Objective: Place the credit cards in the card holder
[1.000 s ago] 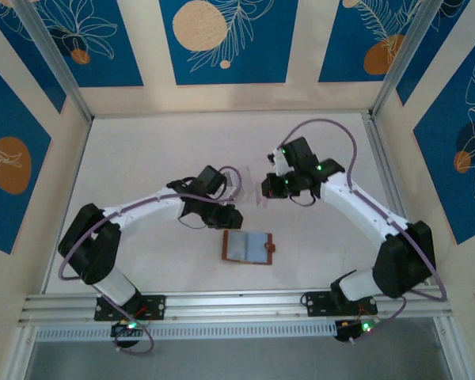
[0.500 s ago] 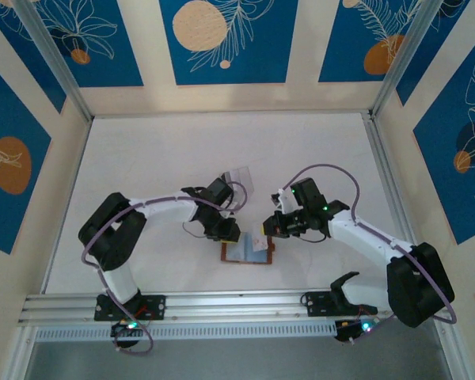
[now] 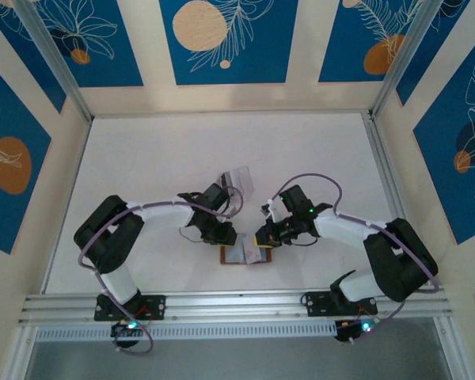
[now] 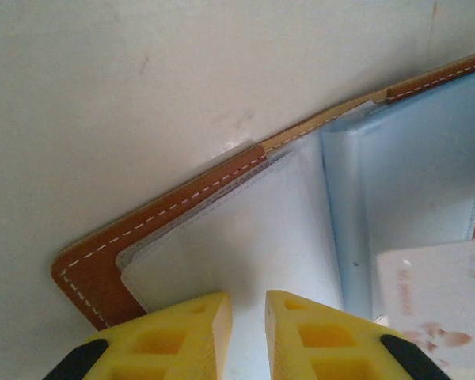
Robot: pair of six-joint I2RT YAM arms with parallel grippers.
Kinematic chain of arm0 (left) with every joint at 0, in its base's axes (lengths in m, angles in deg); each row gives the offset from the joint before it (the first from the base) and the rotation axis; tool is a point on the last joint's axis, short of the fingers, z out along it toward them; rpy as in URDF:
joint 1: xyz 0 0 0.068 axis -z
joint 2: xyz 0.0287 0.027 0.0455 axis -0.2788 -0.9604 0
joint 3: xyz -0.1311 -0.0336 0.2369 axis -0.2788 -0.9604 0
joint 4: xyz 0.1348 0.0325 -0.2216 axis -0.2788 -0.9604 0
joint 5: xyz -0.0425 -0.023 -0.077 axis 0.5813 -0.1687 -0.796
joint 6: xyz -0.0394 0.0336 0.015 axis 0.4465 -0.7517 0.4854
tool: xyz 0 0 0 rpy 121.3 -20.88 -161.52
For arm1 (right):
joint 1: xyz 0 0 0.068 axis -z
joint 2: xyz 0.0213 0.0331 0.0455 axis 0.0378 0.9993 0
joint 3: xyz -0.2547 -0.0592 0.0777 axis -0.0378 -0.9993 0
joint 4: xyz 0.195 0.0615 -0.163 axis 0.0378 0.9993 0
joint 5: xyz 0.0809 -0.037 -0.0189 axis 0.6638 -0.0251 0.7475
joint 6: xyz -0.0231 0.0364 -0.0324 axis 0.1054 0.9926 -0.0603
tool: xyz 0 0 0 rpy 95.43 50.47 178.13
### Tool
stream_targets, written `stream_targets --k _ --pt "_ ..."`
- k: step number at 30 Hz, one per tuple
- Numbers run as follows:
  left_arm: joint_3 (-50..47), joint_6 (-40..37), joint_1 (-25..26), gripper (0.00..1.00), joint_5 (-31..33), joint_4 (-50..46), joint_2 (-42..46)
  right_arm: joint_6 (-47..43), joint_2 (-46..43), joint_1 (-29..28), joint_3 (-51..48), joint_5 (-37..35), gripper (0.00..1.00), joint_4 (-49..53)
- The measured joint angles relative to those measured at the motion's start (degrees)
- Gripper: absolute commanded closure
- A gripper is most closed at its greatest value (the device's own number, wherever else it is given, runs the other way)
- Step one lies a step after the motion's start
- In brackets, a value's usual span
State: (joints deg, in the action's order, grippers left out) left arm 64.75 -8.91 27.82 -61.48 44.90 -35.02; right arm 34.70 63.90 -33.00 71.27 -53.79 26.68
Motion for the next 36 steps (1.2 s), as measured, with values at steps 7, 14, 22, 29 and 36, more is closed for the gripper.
stream_targets --k 7,14,22,29,36 --pt "-0.2 0.0 0.0 0.79 0.0 0.3 0.1 0.0 3.1 -0.3 0.0 0.6 1.0 -0.2" --pt "-0.5 0.0 0.0 0.79 0.0 0.7 0.2 0.0 5.6 -0.3 0.0 2.1 1.0 -1.5" --pt "-1.0 0.0 0.0 0.79 0.0 1.4 0.5 0.0 8.6 -0.3 1.0 4.0 1.0 -2.9" --pt "-1.7 0.1 0.0 0.79 0.0 2.3 0.9 0.0 10.9 0.2 2.8 4.1 1.0 -3.2" --pt "-2.1 0.3 0.0 0.79 0.0 2.7 1.3 0.9 16.3 1.3 5.4 6.7 1.0 -5.0"
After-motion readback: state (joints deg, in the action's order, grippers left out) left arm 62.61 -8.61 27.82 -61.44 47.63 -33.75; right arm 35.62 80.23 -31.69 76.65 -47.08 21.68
